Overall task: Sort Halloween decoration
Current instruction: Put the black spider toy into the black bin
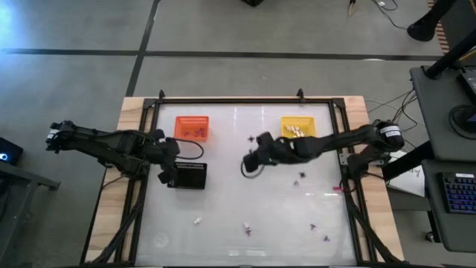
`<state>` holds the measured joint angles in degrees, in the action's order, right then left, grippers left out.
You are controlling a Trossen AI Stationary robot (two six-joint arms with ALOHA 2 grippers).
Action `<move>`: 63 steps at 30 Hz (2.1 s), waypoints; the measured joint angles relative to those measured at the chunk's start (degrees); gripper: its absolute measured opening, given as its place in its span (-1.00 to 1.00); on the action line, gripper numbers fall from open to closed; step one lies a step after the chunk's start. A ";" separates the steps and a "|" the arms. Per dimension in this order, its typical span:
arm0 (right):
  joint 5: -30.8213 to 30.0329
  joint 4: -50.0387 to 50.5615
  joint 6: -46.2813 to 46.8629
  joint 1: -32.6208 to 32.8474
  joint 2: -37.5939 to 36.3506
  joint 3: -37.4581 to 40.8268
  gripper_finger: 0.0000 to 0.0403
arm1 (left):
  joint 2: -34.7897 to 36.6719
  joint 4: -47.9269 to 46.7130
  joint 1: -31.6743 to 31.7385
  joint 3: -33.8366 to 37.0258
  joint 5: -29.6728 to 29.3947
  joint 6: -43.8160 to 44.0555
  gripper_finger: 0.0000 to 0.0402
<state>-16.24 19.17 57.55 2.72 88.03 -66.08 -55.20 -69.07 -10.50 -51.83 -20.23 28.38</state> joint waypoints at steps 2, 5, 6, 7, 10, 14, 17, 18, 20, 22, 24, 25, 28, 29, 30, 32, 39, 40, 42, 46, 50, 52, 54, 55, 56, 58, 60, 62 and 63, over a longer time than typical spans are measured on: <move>2.48 -3.04 -3.01 -2.45 0.97 0.00 -0.96 | 0.00 -0.05 0.00 0.01 -1.89 1.18 -0.61; 6.30 -7.05 -6.61 -5.80 2.32 0.00 -0.96 | 0.00 -0.12 0.17 0.00 -3.09 2.43 -0.61; 7.46 -8.18 -7.62 -6.76 2.84 0.00 -0.96 | 0.00 -0.16 0.30 0.00 -3.14 2.61 -0.61; 8.79 -9.12 -8.16 -7.70 3.18 0.00 -0.96 | 0.00 -0.16 0.45 0.00 -3.16 2.67 -0.61; 12.25 -9.85 -9.97 -10.10 4.21 -0.19 -0.96 | 0.00 -0.58 0.77 0.00 -3.26 3.86 -0.61; 16.40 -11.27 -11.18 -11.66 5.48 -0.82 -0.96 | 0.00 -1.03 1.50 0.00 -3.36 5.71 -0.61; 18.08 -11.63 -11.77 -11.92 7.00 -2.68 -0.96 | 0.00 -1.03 2.30 0.00 -3.43 5.88 -0.61; 18.73 -12.18 -12.14 -11.88 7.72 -3.58 -0.96 | 0.00 -1.03 2.64 0.00 -3.45 6.07 -0.61; 20.06 -12.68 -12.86 -11.65 9.55 -5.67 -0.96 | 0.00 -1.22 3.18 0.00 -3.45 6.31 -0.61; 20.68 -12.69 -14.15 -11.11 11.67 -8.52 -0.96 | 0.06 -1.70 3.52 0.00 -3.45 6.64 -0.61; 20.83 -12.58 -15.08 -10.68 13.92 -11.42 -0.96 | 0.19 -2.39 3.54 0.00 -3.44 6.88 -0.61; 20.82 -12.64 -15.20 -10.42 15.16 -12.99 -0.96 | 0.38 -2.81 3.54 0.00 -3.40 6.92 -0.61; 20.97 -12.53 -16.10 -9.69 18.50 -17.36 -0.96 | 0.99 -4.22 3.54 0.00 -3.27 7.19 -0.61; 21.02 -12.65 -16.26 -9.42 19.51 -18.82 -0.96 | 1.19 -4.64 3.54 0.00 -3.27 7.19 -0.61; 21.06 -12.59 -16.30 -9.03 20.49 -20.06 -0.96 | 1.46 -4.79 3.54 0.00 -3.27 7.19 -0.61; 21.24 -12.55 -16.34 -8.04 22.53 -22.54 -0.96 | 2.10 -4.94 3.54 0.00 -3.28 7.03 -0.61; 21.41 -12.43 -16.27 -4.79 29.20 -30.76 -0.96 | 3.63 -5.01 3.54 0.00 -3.27 6.67 -0.61; 21.41 -12.47 -16.21 -4.41 30.44 -32.30 -0.96 | 3.71 -5.01 3.54 0.00 -3.27 6.41 -0.61; 21.41 -12.21 -16.21 -3.71 32.69 -35.15 -0.96 | 3.84 -5.01 3.54 0.00 -3.27 5.58 -0.61; 21.96 -11.49 -16.05 -2.55 37.50 -41.21 -0.96 | 3.85 -4.99 3.54 0.00 -3.26 4.97 -0.61; 22.29 -7.25 -16.14 -1.80 41.35 -47.43 -0.96 | 3.95 -5.09 3.54 0.00 -3.23 4.94 -0.61; 22.32 -5.36 -16.19 -1.72 42.98 -50.05 -0.96 | 4.16 -5.13 3.54 0.00 -3.23 4.47 -0.61; 22.29 -3.56 -16.21 -1.79 44.20 -51.86 -0.95 | 4.30 -5.14 3.54 0.00 -3.23 4.00 -0.61; 22.29 -3.02 -16.19 -1.83 44.59 -52.57 -0.95 | 4.36 -5.13 3.54 0.00 -3.23 3.95 -0.61; 22.28 -2.32 -16.16 -1.84 44.85 -52.97 -0.95 | 4.40 -5.13 3.54 0.00 -3.23 3.91 -0.61; 22.24 -1.74 -16.14 -1.85 45.22 -53.55 -0.95 | 4.53 -5.12 3.54 0.00 -3.23 3.87 -0.61; 22.25 -1.28 -16.14 -1.83 45.28 -53.64 -0.95 | 4.63 -5.14 3.54 0.00 -3.19 3.87 -0.61; 22.27 -1.43 -16.14 -1.83 45.28 -53.64 -0.92 | 4.70 -5.14 3.54 0.00 -3.11 3.86 -0.61; 22.27 -1.39 -16.16 -1.81 45.28 -53.64 -0.90 | 4.70 -5.13 3.54 0.00 -2.92 3.85 -0.61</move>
<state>6.02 17.78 41.39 0.91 133.32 -119.72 -50.50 -74.21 -6.96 -51.83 -23.15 32.23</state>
